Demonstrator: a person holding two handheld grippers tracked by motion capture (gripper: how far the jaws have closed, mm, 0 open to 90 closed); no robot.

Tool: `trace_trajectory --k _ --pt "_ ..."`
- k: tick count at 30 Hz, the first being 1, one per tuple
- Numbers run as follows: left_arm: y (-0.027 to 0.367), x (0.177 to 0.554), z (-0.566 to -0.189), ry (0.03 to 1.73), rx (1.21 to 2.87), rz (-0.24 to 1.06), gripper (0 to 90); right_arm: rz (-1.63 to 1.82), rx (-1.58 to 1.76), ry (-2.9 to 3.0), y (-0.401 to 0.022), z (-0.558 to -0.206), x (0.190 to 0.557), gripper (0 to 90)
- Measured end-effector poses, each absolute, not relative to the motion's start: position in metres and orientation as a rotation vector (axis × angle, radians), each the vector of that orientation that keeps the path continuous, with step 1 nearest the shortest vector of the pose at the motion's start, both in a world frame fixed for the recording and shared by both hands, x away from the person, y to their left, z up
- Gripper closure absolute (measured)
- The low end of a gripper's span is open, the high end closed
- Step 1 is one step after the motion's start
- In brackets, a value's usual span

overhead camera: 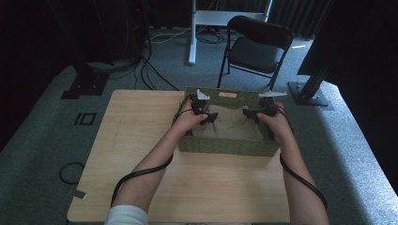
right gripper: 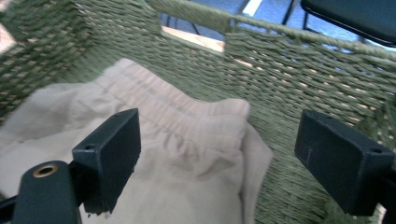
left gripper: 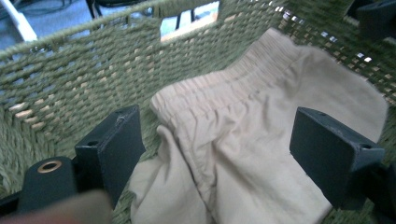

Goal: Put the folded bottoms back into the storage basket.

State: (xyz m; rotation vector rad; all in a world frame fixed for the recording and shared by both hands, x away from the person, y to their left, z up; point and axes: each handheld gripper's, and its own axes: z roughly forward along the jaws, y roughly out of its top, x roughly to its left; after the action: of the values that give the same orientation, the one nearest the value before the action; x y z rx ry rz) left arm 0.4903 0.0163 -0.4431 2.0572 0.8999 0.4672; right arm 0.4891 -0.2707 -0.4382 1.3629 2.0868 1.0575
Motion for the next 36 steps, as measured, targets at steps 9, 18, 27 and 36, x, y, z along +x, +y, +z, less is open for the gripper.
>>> trace_trajectory --k 9,18,27,36 --pt "0.018 0.478 -0.420 0.886 2.000 0.474 18.4 1.078 1.315 2.095 -0.267 -0.426 0.475 14.0" --pt "0.023 0.460 -0.404 0.835 2.004 0.481 18.4 1.131 1.268 2.095 -0.267 -0.415 0.457 14.0" --pt "0.027 0.433 -0.398 0.789 1.999 0.453 18.4 1.176 1.222 2.096 -0.266 -0.412 0.438 14.0" --pt "0.032 0.410 -0.403 0.766 2.007 0.460 18.4 1.235 1.164 2.079 -0.264 -0.408 0.415 13.9"
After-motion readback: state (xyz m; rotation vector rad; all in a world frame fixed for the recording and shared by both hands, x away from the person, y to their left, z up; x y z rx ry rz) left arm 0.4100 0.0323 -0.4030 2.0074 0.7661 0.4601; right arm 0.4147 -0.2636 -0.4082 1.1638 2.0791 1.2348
